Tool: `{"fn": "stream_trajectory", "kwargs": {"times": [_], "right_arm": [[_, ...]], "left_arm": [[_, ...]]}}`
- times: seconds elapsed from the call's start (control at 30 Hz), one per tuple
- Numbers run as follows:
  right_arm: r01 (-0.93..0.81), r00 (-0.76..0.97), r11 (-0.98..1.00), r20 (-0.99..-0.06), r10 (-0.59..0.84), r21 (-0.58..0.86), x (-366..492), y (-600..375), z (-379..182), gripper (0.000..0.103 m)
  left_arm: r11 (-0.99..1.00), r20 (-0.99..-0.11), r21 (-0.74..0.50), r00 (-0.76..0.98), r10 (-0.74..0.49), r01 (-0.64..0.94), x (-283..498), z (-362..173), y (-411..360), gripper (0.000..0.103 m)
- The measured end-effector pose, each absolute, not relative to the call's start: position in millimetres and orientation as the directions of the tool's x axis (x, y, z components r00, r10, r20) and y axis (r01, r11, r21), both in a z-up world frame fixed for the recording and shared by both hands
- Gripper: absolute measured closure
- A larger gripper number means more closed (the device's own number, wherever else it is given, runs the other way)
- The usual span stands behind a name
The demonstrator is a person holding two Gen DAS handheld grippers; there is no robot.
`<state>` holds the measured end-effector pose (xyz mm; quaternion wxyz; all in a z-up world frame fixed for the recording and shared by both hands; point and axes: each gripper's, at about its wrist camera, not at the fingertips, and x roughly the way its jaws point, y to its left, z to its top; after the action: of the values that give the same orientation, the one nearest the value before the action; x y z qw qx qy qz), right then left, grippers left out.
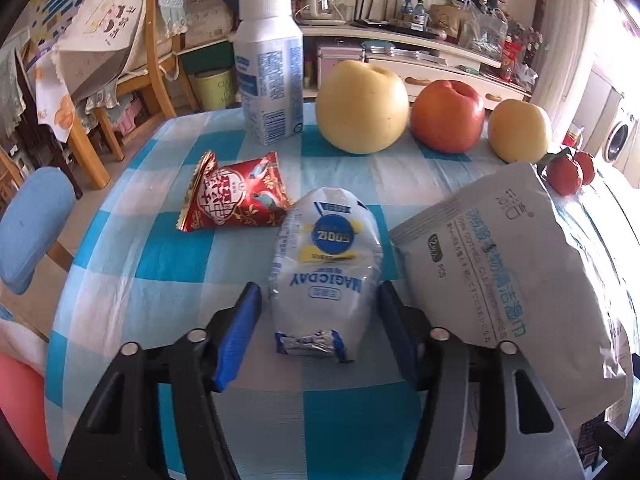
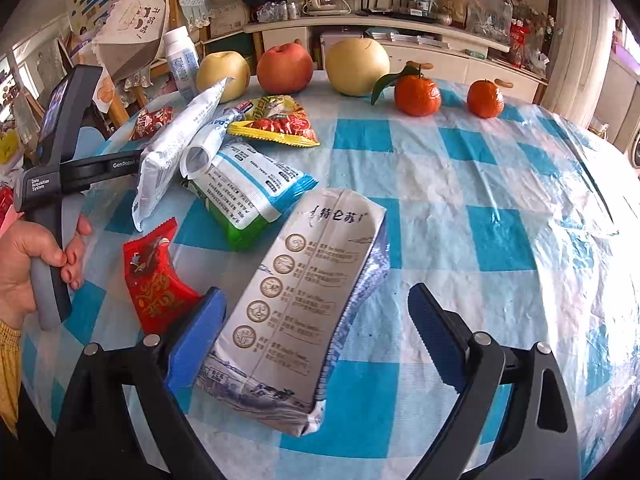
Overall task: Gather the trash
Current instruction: 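Grasp the white MAGICDAY bread bag with the left tool while the right tool grasps the red snack packet, then carry both items over the pink bucket and open both tools to drop them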
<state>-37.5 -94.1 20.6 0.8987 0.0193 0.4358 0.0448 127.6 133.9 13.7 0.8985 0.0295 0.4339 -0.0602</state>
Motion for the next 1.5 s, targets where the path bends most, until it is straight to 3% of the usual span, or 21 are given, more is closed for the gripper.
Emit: {"fn": "stream_trajectory", "kwargs": {"times": [0.1,0.23,0.33,0.4,0.57,0.67,0.8,1.5], "right_arm": [[-0.079,0.668,0.993,-0.734,0.121,0.091,-44,-91,31,0.010],[-0.210,0.705,0.960,-0.652,0.280,0.184,-52,-76,47,0.010],[-0.314,0.657,0.923,-0.651,0.379,0.221,-49,-55,46,0.011],[-0.363,0.618,0.908,-0.675,0.404,0.211,-43,-38,38,0.021],[-0.399,0.582,0.905,-0.722,0.375,0.148,-30,-13,21,0.033],[-0.397,0.571,0.907,-0.735,0.366,0.143,-22,-8,17,0.054],[-0.392,0.573,0.910,-0.737,0.358,0.138,-18,-8,16,0.063],[-0.345,0.621,0.911,-0.673,0.403,0.227,-48,-22,21,0.066]], "left_arm": [[0.991,-0.783,-0.001,0.616,-0.085,0.136,127,13,133,0.047],[0.989,-0.780,-0.008,0.619,-0.097,0.145,124,13,133,0.047],[0.989,-0.776,-0.010,0.622,-0.103,0.150,120,14,132,0.047],[0.988,-0.778,-0.023,0.618,-0.115,0.155,119,14,133,0.047],[0.985,-0.774,-0.052,0.617,-0.143,0.164,116,15,139,0.047],[0.983,-0.772,-0.063,0.616,-0.158,0.173,112,15,141,0.047],[0.981,-0.766,-0.085,0.618,-0.178,0.177,106,15,145,0.047],[0.966,-0.735,-0.218,0.629,-0.255,0.136,21,13,171,0.048]]}}
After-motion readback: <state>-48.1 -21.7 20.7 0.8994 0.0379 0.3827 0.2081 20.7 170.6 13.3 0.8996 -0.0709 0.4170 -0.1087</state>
